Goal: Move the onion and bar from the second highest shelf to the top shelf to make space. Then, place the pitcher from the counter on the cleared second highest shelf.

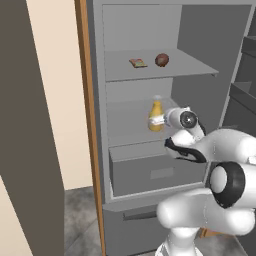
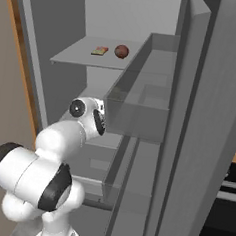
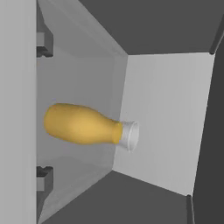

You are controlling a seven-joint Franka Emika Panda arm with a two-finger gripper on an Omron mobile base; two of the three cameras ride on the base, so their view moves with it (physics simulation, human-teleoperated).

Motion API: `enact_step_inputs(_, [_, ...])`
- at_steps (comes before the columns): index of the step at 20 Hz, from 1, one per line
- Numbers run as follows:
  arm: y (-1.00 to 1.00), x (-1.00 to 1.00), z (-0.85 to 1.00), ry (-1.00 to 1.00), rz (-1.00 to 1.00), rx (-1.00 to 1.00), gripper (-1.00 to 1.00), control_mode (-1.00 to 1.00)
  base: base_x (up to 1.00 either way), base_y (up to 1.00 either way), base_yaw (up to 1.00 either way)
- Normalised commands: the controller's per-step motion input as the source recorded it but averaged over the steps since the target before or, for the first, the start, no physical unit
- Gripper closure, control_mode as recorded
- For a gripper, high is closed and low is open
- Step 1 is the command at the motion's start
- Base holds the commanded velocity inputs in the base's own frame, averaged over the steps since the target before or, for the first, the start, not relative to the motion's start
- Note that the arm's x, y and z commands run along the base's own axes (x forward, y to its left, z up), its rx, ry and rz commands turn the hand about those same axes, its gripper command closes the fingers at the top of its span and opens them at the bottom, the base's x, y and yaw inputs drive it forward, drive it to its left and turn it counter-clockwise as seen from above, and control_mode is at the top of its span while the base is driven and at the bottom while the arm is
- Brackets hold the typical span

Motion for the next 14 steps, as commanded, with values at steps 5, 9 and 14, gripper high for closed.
enact_step_inputs(5, [0.21,-0.82,0.76,0.26,-0.1,0.0,-1.0,-1.0,0.0,0.0,0.0])
enact_step_inputs(9, [0.08,-0.99,0.38,0.2,-0.08,0.0,-1.0,-1.0,0.0,0.0,0.0])
enact_step_inputs(14, [0.0,-1.0,0.0,0.01,-0.04,0.0,-1.0,-1.0,0.0,0.0,0.0])
